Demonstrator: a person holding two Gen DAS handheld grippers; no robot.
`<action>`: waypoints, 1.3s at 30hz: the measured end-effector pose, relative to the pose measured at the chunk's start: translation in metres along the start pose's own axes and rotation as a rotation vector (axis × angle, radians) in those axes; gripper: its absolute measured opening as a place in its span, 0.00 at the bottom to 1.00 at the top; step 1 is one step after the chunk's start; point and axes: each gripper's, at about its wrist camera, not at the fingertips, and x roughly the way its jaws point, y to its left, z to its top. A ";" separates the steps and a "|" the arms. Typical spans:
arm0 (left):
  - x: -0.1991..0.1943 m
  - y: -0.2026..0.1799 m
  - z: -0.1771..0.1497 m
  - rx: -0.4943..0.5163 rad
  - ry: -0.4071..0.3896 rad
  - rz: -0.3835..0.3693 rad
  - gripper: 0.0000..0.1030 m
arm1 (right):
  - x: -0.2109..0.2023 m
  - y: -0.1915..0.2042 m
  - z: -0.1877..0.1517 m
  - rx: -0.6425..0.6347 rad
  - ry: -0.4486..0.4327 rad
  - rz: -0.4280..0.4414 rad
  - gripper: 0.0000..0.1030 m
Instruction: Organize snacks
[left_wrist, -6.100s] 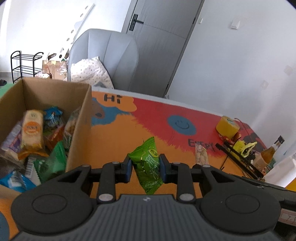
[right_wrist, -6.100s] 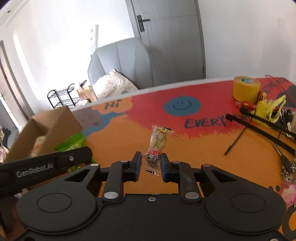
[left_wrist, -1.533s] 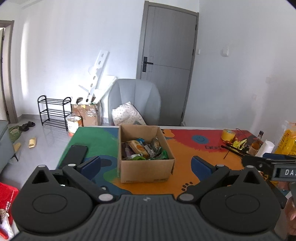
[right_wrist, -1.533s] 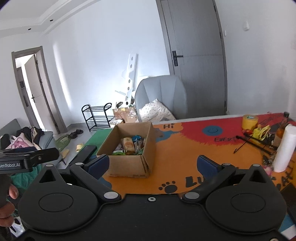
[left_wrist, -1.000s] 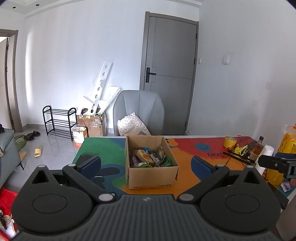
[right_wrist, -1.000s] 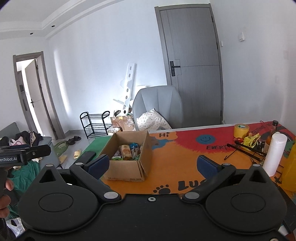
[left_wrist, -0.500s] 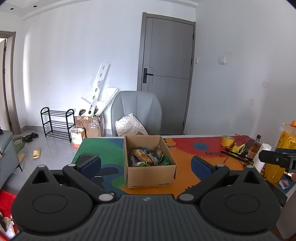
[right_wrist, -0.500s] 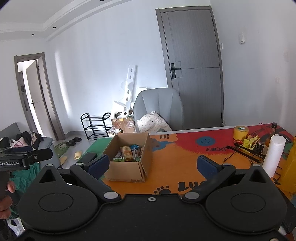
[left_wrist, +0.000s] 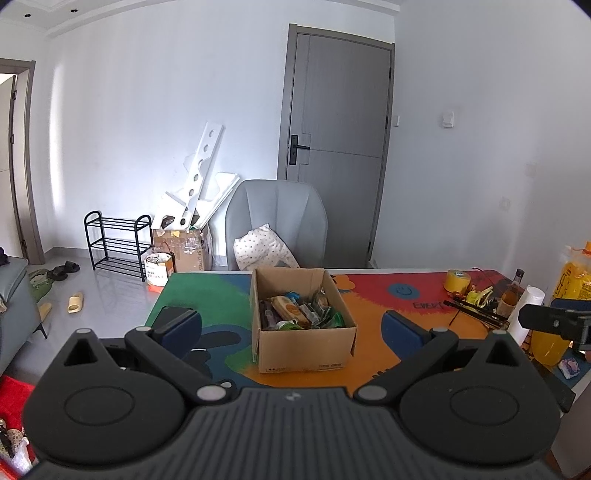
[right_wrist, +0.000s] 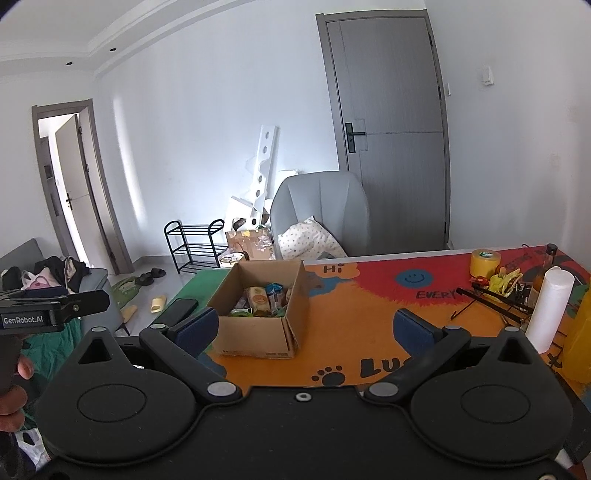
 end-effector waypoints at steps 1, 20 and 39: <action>0.000 0.000 0.000 0.001 0.001 -0.002 1.00 | -0.001 0.000 0.000 -0.001 -0.001 0.000 1.00; 0.000 -0.001 0.000 0.008 0.017 -0.017 1.00 | 0.003 0.001 0.000 0.005 0.009 0.006 1.00; -0.001 -0.001 -0.001 0.007 0.020 -0.030 1.00 | 0.000 0.000 0.001 0.010 0.011 -0.001 1.00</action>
